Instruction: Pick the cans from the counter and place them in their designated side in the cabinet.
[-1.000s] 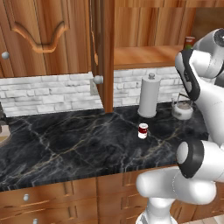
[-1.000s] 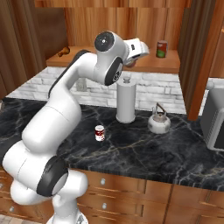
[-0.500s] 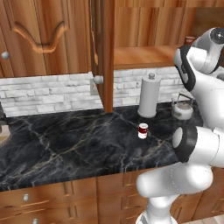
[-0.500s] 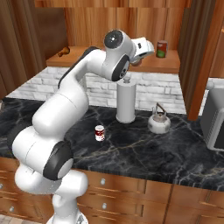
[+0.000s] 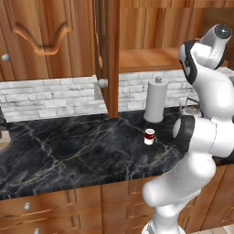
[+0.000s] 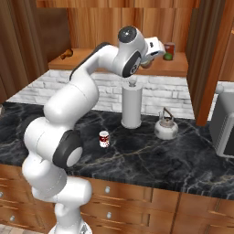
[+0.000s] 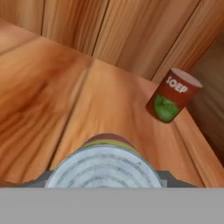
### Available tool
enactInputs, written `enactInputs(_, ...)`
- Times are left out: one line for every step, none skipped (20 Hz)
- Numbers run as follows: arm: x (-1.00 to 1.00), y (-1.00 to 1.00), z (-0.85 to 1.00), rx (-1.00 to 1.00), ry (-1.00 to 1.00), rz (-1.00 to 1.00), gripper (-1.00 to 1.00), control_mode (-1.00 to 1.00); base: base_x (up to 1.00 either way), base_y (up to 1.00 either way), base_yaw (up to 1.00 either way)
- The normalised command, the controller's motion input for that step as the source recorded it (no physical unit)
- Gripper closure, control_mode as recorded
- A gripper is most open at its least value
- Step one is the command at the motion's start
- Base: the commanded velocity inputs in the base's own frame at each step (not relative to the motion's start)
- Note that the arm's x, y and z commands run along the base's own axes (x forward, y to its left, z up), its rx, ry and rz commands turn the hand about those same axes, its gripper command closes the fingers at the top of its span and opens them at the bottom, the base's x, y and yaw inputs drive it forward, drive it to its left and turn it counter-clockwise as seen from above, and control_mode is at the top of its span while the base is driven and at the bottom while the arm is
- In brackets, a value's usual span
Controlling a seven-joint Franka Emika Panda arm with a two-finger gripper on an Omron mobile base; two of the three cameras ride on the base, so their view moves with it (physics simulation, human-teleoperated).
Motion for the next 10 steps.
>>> enactInputs(0.39, -0.12, -0.05, 0.03, 0.09, 0.00, 1.00, -1.00, 0.00, 0.00, 0.00)
enactInputs(0.39, -0.13, -0.05, 0.03, 0.08, 0.00, 1.00, -1.00, 0.00, 0.00, 0.00)
enactInputs(0.38, -0.13, -0.06, 0.03, 0.08, 0.00, 1.00, -1.00, 0.00, 0.00, 0.00)
enactInputs(0.38, -0.15, -0.07, 0.02, 0.05, 0.00, 1.00, -1.00, 0.00, 0.00, 0.00)
enactInputs(0.37, -0.16, -0.07, 0.01, 0.03, 0.00, 1.00, -1.00, 0.00, 0.00, 0.00)
enactInputs(0.38, -0.15, -0.08, 0.01, 0.03, 0.00, 1.00, -1.00, 0.00, 0.00, 0.00)
enactInputs(0.38, -0.16, -0.08, 0.01, 0.03, 0.00, 1.00, -1.00, 0.00, 0.00, 0.00)
enactInputs(0.38, -0.15, -0.08, 0.01, 0.03, 0.00, 1.00, -1.00, 0.00, 0.00, 0.00)
enactInputs(0.38, -0.15, -0.09, 0.01, 0.03, 0.00, 1.00, -1.00, 0.00, 0.00, 0.00)
enactInputs(0.38, -0.15, -0.11, 0.01, 0.04, 0.00, 1.00, -1.00, 0.00, 0.00, 0.00)
